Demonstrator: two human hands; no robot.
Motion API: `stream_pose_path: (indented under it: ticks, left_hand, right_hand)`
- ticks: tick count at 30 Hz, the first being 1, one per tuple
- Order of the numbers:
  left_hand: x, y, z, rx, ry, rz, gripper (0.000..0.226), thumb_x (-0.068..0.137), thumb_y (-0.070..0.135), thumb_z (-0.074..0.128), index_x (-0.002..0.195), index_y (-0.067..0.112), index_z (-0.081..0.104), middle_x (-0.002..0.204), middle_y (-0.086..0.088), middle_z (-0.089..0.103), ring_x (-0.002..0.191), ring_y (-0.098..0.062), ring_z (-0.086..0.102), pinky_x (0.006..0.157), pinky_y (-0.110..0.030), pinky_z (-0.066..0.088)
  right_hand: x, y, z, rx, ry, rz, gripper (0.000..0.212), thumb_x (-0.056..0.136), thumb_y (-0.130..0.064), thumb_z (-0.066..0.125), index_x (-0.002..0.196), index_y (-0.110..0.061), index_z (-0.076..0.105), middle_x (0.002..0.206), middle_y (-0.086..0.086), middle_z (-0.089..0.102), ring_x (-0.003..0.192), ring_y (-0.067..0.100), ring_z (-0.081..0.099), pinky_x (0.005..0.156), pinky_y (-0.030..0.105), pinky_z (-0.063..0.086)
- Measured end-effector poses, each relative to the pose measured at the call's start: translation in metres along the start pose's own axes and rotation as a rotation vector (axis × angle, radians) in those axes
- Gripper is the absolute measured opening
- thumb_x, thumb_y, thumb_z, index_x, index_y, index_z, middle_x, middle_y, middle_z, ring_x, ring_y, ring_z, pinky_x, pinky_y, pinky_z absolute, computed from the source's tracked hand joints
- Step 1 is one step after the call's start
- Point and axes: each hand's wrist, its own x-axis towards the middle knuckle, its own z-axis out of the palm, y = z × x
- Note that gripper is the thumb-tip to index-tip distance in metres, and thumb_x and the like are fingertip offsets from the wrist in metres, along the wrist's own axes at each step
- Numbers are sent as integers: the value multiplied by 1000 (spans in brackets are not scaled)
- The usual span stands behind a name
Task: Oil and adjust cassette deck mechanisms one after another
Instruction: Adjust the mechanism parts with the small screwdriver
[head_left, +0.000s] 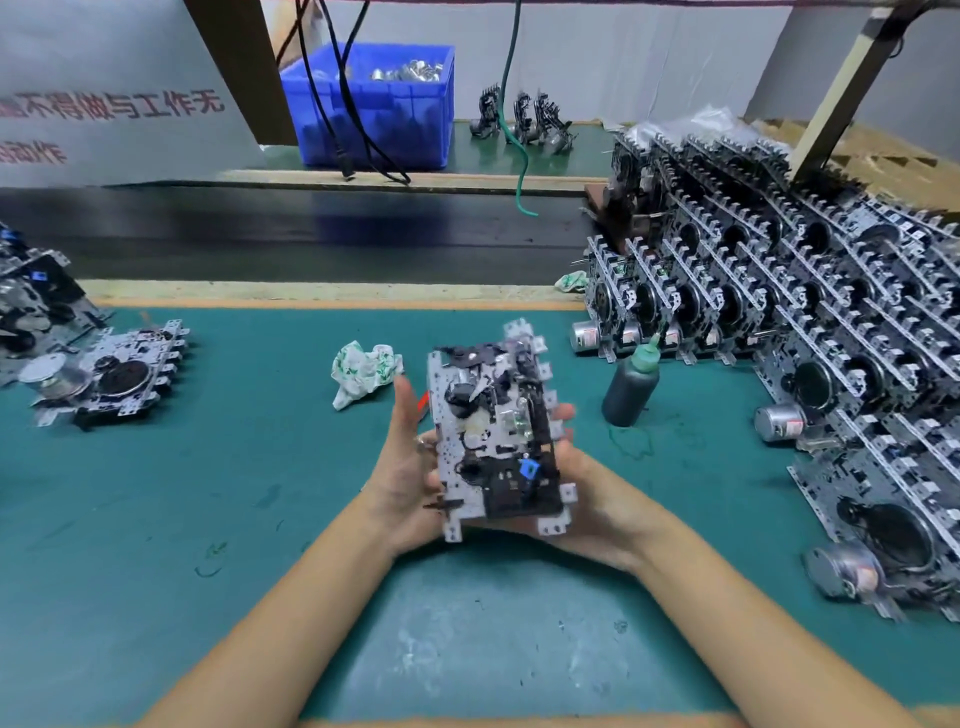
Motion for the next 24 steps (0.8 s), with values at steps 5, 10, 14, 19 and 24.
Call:
stream_pose_path:
  ticks: [5,10,14,19,24]
  left_hand:
    - [-3,-3,-8,-56,-126,68,117,54,62,82,144,2,36,147,-23,37,135,-35,37,111,-48,33]
    - [-1,-6,-8,-85,-117,52,96,61,55,82,136,3,49,143,-26,41,132,-39,40,110,-50,32]
    - [3,-13,-9,-80,-19,20,75,62,47,84,121,4,64,130,-22,57,116,-34,58,101,-43,45]
    - [6,-13,-10,-125,85,-18,75,77,56,60,128,1,57,134,-25,52,116,-37,57,104,-45,41]
    - [7,-12,-15,-172,96,-62,76,78,64,53,118,1,65,129,-21,58,113,-35,60,102,-45,44]
  right_hand:
    - [-14,-7,-33,-370,450,-8,29,73,-25,76,90,-3,72,88,3,74,80,8,68,73,16,51]
    - [-13,1,-39,-1138,1054,-90,15,88,-34,60,89,-20,67,75,-9,65,71,12,61,66,32,48]
    - [0,15,-37,-1655,924,252,24,92,-42,50,109,-24,51,104,-5,52,100,17,52,66,31,38]
    - [-14,2,-48,-930,799,58,9,96,-14,49,88,-16,47,69,-5,61,64,7,52,62,21,40]
    - [-23,-13,-36,-221,367,-42,21,91,-33,50,85,-15,59,49,-7,28,39,6,19,39,14,22]
